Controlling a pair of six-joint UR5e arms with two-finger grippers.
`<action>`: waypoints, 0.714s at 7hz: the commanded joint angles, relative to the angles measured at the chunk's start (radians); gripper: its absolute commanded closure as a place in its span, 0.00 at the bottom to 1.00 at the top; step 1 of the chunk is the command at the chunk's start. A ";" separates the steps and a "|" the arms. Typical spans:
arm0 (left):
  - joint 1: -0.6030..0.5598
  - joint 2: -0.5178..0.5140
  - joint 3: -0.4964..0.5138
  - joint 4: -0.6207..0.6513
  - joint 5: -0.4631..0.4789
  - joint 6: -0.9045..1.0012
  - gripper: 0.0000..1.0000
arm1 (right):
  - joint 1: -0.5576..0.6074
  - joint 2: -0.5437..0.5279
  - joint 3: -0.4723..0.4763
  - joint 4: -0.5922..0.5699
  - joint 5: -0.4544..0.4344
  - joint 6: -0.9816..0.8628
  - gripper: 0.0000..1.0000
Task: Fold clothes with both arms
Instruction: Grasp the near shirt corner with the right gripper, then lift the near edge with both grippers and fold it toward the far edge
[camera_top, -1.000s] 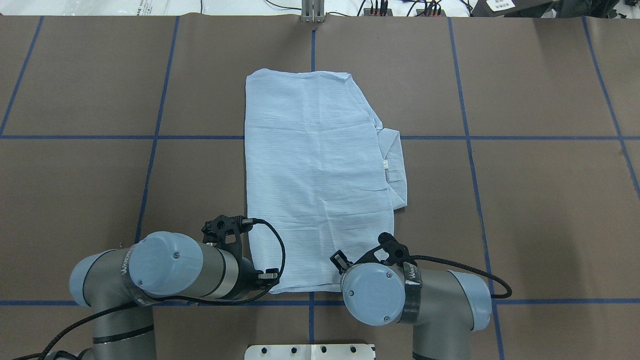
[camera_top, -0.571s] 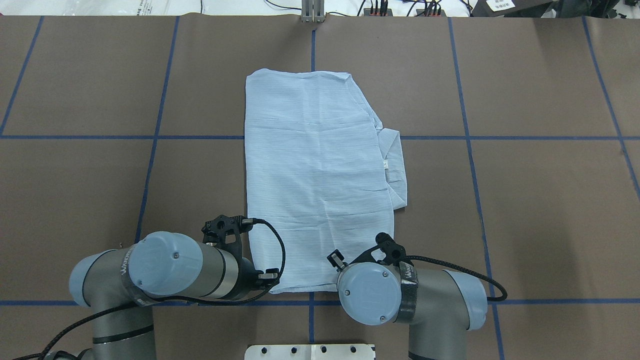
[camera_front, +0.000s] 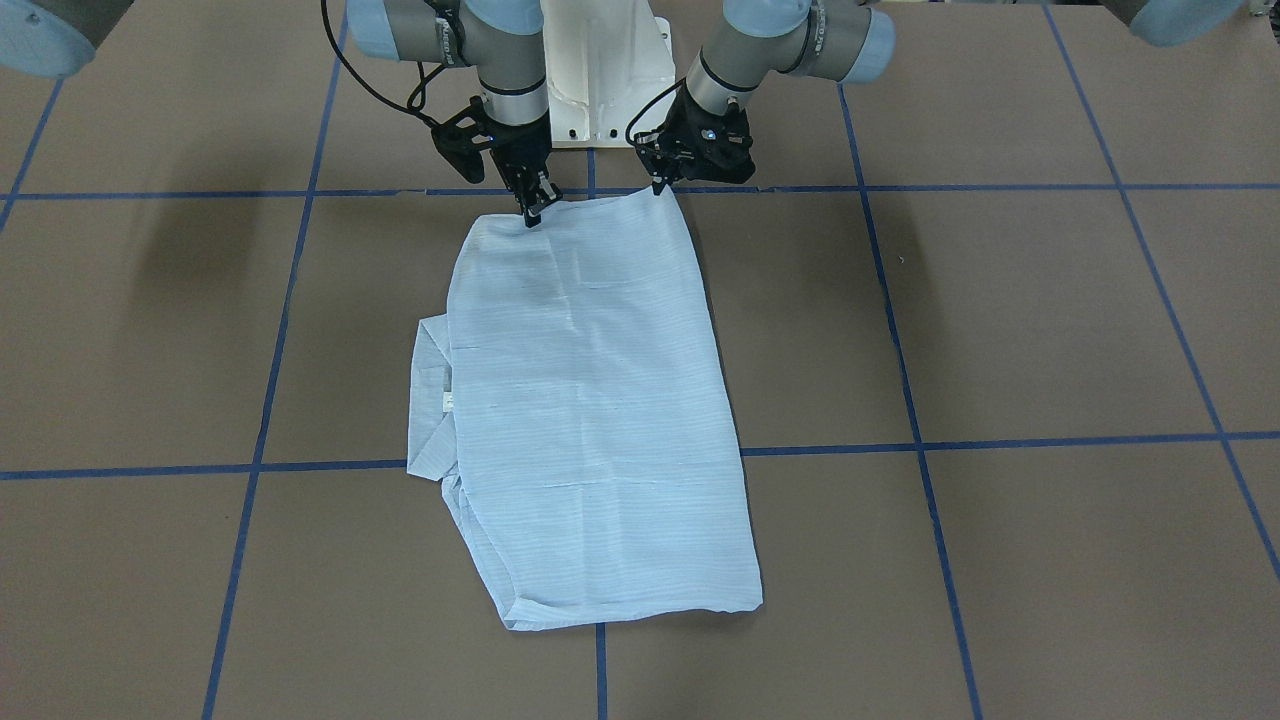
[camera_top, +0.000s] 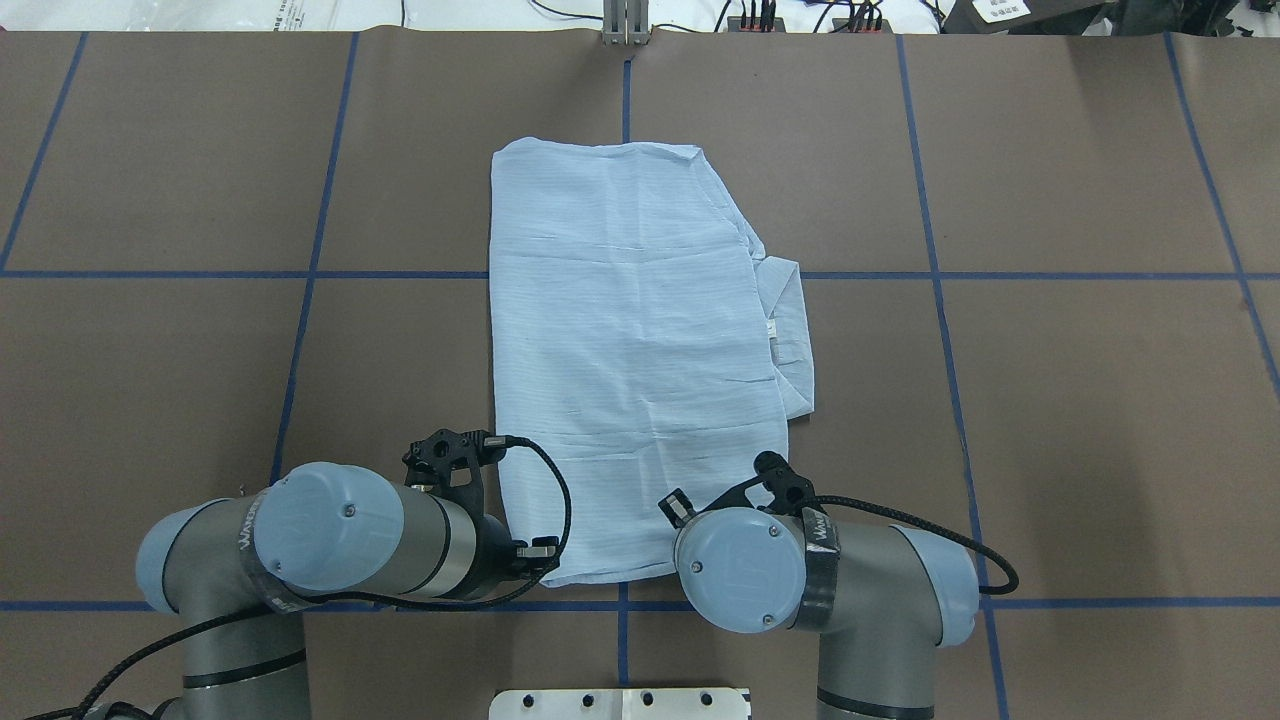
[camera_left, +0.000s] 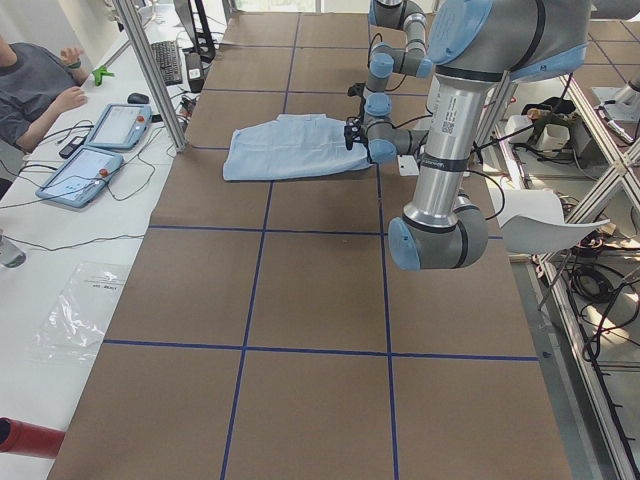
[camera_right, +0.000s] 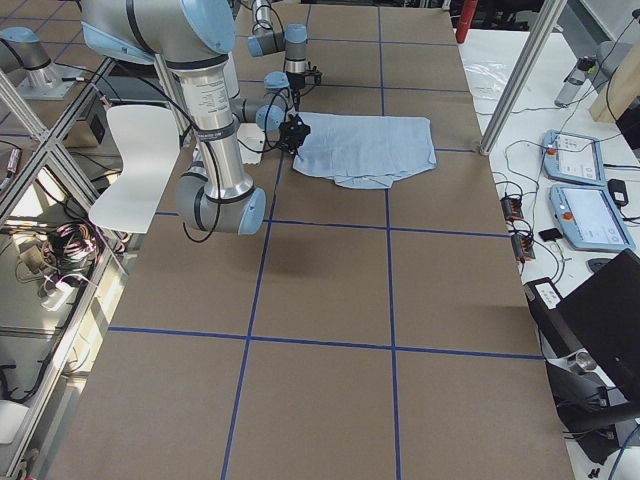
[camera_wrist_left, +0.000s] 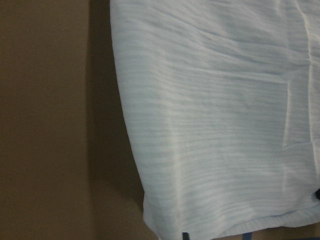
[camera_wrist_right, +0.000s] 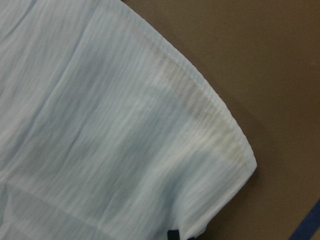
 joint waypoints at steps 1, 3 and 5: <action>-0.004 0.011 -0.081 0.011 -0.012 0.007 1.00 | 0.014 -0.006 0.137 -0.134 0.026 -0.009 1.00; 0.002 0.000 -0.255 0.211 -0.072 0.000 1.00 | -0.016 -0.003 0.336 -0.341 0.034 -0.007 1.00; 0.011 0.000 -0.378 0.321 -0.075 -0.008 1.00 | -0.061 0.002 0.499 -0.476 0.034 -0.004 1.00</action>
